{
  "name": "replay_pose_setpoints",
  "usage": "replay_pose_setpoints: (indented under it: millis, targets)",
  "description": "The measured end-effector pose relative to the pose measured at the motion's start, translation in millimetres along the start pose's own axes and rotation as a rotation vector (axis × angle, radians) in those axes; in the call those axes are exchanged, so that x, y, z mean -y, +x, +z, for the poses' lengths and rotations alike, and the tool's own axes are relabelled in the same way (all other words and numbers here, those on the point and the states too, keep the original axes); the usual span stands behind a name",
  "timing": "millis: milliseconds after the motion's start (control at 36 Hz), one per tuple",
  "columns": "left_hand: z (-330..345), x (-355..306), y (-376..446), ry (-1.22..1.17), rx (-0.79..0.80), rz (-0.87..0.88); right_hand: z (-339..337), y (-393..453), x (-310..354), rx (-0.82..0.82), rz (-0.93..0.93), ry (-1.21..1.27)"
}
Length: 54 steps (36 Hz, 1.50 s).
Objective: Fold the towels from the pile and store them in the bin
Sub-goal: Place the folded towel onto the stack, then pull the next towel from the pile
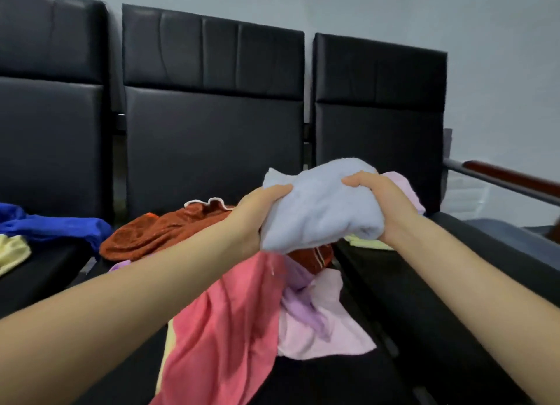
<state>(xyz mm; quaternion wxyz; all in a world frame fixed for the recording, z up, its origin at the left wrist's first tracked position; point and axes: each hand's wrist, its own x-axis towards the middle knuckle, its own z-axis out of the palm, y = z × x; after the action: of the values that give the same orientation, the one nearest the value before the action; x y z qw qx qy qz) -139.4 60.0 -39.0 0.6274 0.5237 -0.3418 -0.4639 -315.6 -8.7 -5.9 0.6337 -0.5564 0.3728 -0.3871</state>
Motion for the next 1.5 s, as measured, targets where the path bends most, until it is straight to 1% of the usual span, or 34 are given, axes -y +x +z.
replay_pose_setpoints:
  millis: [28,83,111,167,250,333,389,417,472,500,528,583,639,667,722,778,806,833,861,944,1000,1083,1139,1167,1222,1306,1389,1444,1500]
  targets:
    - [11,-2,10,0.035,0.001,0.009,-14,5,4,-0.045,-0.016,-0.02]
    - [36,-9,31,0.127,0.063,0.073,-43,22,17,-0.204,-0.024,-0.078]
    - [48,-12,42,0.166,0.094,0.106,-54,31,24,-0.25,-0.045,-0.135]
    - [75,-18,70,0.243,0.138,0.181,-73,51,40,-0.248,-0.104,-0.178]
    - [110,-29,114,0.296,0.151,0.297,-109,94,57,-0.274,-0.101,-0.148]
    - [143,-31,160,0.321,0.145,0.337,-142,133,64,-0.322,-0.116,-0.112]
    - [156,-20,189,0.363,0.113,0.298,-160,156,53,-0.342,-0.079,-0.167]
    - [160,-12,200,0.422,0.075,0.241,-168,166,43,-0.358,-0.049,-0.267]
    - [170,14,220,0.641,0.047,0.107,-189,183,18,-0.365,0.034,-0.479]
    - [176,29,224,0.746,0.048,0.061,-200,189,5,-0.372,0.051,-0.553]
    - [178,43,229,0.798,0.04,0.036,-206,193,-4,-0.384,0.028,-0.593]
    - [179,62,235,0.798,0.03,0.041,-214,199,-17,-0.424,-0.069,-0.598]
    - [172,70,234,0.744,-0.001,0.1,-216,204,-26,-0.456,-0.121,-0.671]
    - [169,71,233,0.716,-0.01,0.116,-214,203,-28,-0.492,-0.12,-0.762]
    - [160,71,228,0.667,-0.036,0.116,-209,197,-31,-0.625,-0.156,-0.985]
    - [151,66,214,0.623,-0.055,0.118,-197,183,-32,-0.757,-0.313,-1.143]
    - [145,60,203,0.599,-0.051,0.124,-187,173,-32,-0.774,-0.415,-1.169]
    - [137,54,192,0.586,-0.044,0.133,-176,163,-33,-0.743,-0.489,-1.162]
    - [128,47,179,0.587,-0.03,0.141,-163,154,-33,-0.675,-0.523,-1.12]
    - [91,24,132,0.542,0.003,0.153,-111,120,-46,-0.393,-0.47,-0.933]
    - [60,11,100,0.607,0.008,0.191,-75,102,-56,-0.294,-0.45,-0.851]
    - [3,0,50,0.825,-0.081,0.3,-21,80,-69,-0.171,-0.379,-0.777]
    - [-28,-1,31,0.861,-0.13,0.294,3,75,-76,-0.091,-0.293,-0.741]
    - [-49,1,16,0.86,-0.159,0.253,21,70,-85,-0.056,-0.267,-0.746]
    - [-79,7,-3,0.808,-0.194,0.18,39,65,-99,-0.034,-0.254,-0.791]
    - [-114,26,-26,0.772,-0.251,0.083,51,56,-116,-0.056,-0.254,-0.828]
    - [-145,49,-43,0.719,-0.27,-0.023,60,54,-127,-0.101,-0.258,-0.836]
    - [-154,62,-43,0.684,-0.275,-0.063,61,60,-131,-0.129,-0.264,-0.863]
    - [-159,69,-40,0.648,-0.29,-0.066,64,69,-131,-0.165,-0.286,-0.893]
